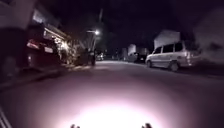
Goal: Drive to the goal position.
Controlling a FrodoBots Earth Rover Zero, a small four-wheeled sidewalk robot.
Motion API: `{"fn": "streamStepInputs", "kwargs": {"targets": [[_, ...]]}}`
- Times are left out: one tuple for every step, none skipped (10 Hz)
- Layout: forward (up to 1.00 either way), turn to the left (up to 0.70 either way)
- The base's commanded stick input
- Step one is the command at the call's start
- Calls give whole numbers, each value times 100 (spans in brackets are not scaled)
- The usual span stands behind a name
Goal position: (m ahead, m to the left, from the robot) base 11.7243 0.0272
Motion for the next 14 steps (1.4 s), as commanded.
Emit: {"fn": "streamStepInputs", "kwargs": {"targets": [[70,0],[70,0],[70,0],[70,0],[70,0],[70,0],[70,0],[70,0],[70,0],[70,0],[70,0],[70,0],[70,0],[70,0]]}}
